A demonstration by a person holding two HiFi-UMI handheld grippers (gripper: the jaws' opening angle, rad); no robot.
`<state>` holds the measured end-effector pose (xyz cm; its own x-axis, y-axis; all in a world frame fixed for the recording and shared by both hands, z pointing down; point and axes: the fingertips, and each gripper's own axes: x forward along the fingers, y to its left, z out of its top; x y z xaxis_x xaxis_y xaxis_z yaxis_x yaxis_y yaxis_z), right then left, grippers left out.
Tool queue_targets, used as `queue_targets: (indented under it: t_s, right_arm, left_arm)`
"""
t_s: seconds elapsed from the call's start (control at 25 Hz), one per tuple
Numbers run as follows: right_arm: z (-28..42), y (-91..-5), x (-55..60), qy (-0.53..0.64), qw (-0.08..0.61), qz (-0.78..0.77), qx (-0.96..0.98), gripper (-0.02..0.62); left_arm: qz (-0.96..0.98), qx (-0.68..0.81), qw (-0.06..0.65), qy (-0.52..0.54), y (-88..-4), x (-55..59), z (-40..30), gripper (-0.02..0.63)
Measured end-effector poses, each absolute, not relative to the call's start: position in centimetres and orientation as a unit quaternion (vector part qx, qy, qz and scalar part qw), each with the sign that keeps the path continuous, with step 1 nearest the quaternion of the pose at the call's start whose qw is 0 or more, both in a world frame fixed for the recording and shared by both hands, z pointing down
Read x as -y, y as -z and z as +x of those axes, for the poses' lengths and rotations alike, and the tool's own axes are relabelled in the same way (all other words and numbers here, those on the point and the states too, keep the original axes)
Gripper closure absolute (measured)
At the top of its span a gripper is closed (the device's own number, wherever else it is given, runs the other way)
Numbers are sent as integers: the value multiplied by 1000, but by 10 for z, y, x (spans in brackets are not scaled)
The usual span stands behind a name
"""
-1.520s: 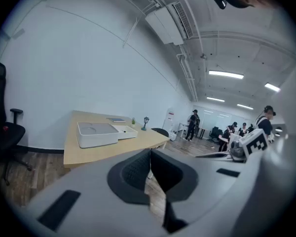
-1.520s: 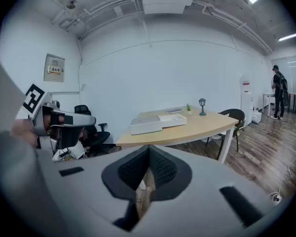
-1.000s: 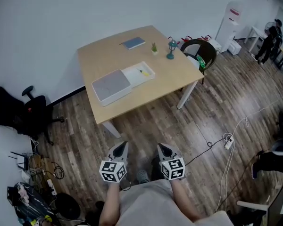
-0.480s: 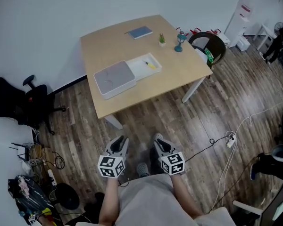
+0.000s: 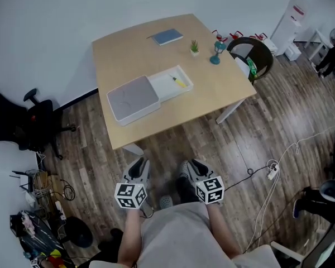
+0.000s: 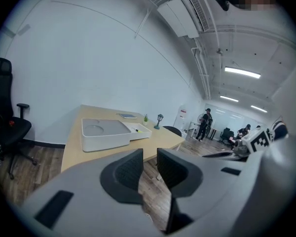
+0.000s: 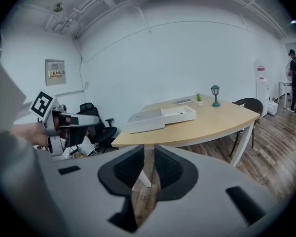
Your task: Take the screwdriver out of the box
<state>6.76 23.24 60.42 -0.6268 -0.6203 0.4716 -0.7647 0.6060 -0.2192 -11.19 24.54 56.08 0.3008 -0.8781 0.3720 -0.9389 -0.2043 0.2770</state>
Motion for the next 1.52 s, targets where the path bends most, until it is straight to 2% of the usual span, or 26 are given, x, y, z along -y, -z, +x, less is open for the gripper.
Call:
queue_targets:
  t_s: [0.6,1.0,1.52]
  right_arm:
    - [68,-581,-83,-184,157,314,918,500]
    - [75,-604,-53,-208,167,283,921,503]
    - [72,-589,-14,-217,111,300,922,514]
  left_arm:
    - [733,650,188,-67,-531,-110,-119,528]
    - [699,682,201,-78,-544,-102,-121,531]
    - [697,685,190,-99,-534,-80,-124,534]
